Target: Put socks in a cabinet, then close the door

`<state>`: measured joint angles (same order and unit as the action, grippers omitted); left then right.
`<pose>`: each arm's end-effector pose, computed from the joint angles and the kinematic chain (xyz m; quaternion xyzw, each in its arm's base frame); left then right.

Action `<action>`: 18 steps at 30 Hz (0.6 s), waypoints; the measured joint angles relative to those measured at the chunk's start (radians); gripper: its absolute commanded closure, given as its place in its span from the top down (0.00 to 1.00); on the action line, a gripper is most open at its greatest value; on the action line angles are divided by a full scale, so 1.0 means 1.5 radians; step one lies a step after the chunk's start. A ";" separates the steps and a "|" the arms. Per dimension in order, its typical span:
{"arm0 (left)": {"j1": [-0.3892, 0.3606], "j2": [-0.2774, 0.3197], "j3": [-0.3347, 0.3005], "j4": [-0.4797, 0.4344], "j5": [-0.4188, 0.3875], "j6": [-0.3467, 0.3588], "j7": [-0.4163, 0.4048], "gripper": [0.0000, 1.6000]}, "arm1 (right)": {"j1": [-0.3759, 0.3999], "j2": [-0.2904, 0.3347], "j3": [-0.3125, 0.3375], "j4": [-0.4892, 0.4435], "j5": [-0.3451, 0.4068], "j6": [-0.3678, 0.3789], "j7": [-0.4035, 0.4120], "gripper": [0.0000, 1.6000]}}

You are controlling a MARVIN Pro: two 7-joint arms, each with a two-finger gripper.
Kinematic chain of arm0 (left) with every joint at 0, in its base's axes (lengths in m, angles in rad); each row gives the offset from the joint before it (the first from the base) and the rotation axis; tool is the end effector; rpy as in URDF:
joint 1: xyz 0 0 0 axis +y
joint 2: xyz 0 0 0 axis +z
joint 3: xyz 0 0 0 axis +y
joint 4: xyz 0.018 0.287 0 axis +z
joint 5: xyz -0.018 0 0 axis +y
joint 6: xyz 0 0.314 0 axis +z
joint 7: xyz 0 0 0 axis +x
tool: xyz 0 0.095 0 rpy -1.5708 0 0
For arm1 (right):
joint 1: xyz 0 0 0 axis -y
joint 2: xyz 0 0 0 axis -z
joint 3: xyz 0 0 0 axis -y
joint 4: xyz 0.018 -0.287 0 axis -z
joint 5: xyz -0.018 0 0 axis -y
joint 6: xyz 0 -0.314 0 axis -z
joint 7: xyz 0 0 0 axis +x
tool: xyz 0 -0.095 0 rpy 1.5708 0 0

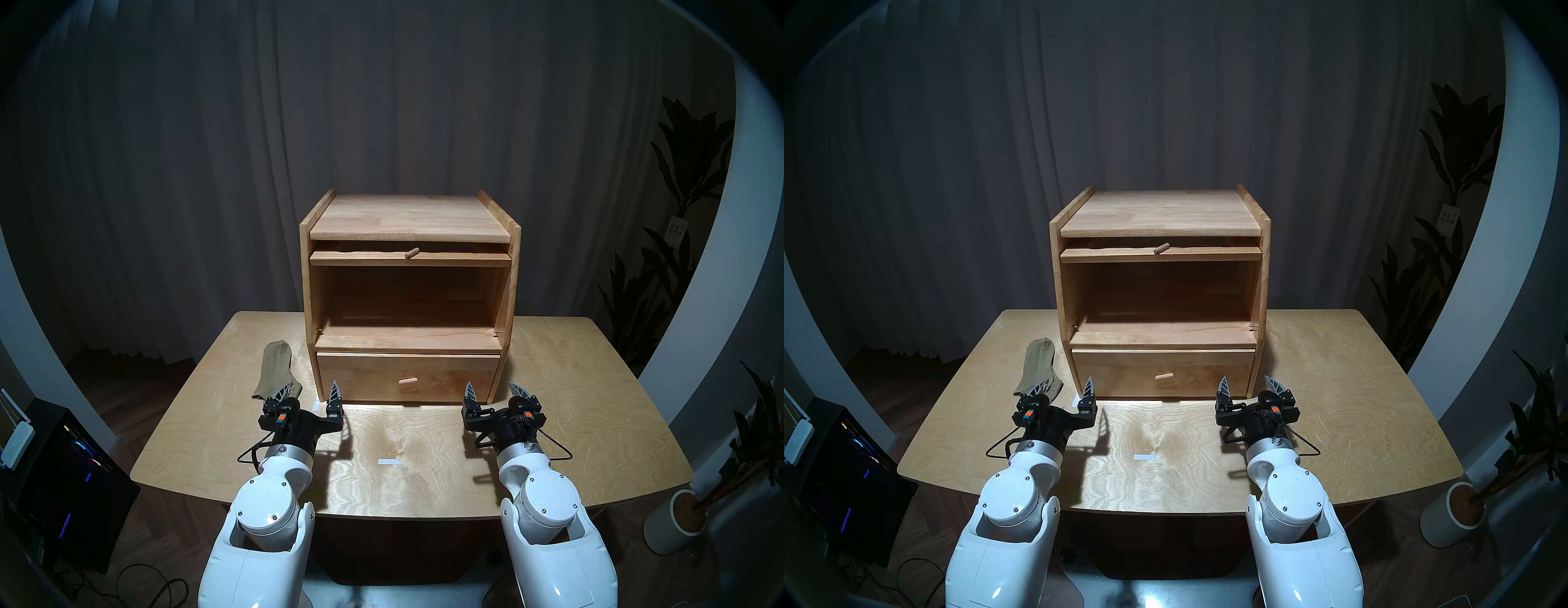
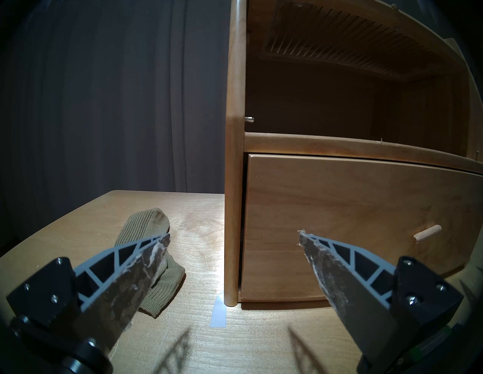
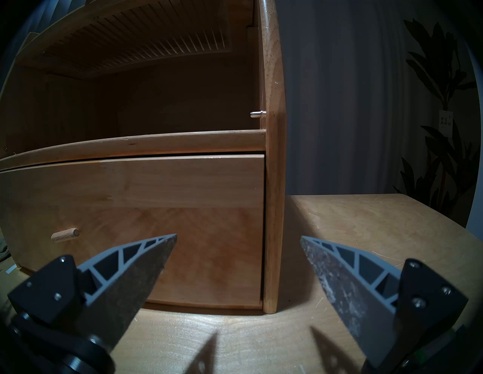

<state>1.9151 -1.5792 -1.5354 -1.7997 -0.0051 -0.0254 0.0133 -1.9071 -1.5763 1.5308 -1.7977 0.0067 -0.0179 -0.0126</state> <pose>0.3244 -0.0153 -0.3386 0.7381 0.0019 0.6745 0.0144 0.3268 0.0168 -0.3375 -0.7387 -0.0003 -0.6739 0.0165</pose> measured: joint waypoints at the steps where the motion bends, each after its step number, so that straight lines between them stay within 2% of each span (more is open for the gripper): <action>1: 0.000 0.000 0.000 0.001 0.000 0.000 0.000 1.00 | 0.000 0.000 0.000 0.000 0.000 0.000 0.000 1.00; 12: 0.012 0.005 0.004 -0.013 0.013 0.003 0.000 1.00 | 0.000 0.000 0.000 0.003 0.000 0.000 0.000 1.00; 18: 0.050 0.039 0.009 -0.061 0.095 -0.003 0.011 1.00 | 0.000 0.000 0.000 0.004 0.000 0.000 0.001 1.00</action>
<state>1.9896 -1.5208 -1.5212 -1.8908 0.1377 -0.0305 0.0303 -1.9073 -1.5763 1.5306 -1.7914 0.0067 -0.0177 -0.0119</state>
